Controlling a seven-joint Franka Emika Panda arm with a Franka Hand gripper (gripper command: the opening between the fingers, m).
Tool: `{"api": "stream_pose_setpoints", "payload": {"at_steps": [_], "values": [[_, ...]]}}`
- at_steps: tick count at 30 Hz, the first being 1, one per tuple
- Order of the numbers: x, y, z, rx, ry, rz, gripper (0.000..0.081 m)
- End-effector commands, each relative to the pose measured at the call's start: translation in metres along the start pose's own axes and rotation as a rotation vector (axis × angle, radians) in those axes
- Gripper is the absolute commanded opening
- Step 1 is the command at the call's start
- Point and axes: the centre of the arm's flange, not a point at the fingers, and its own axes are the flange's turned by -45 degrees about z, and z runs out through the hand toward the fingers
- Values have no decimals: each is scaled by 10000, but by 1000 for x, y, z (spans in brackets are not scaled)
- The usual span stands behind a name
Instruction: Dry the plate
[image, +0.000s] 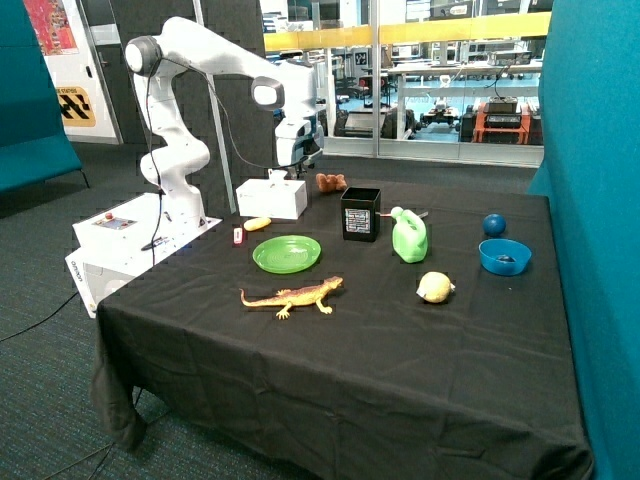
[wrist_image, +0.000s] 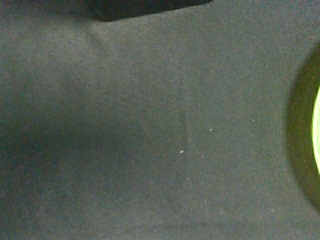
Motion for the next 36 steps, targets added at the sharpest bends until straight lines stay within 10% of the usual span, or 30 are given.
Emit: {"api": "stream_pose_setpoints", "payload": {"at_steps": [1,4,6,9,36], "values": [[-1,-5,5,-134,146,-1209,808],[-1,-11,9,-135,145,-1340,800],[-2,-14,11,-136,144,-1439,491],[-4,-19,13,-136,144,-1497,406],[-71,-97,35,-138,142,-1770,470]]}}
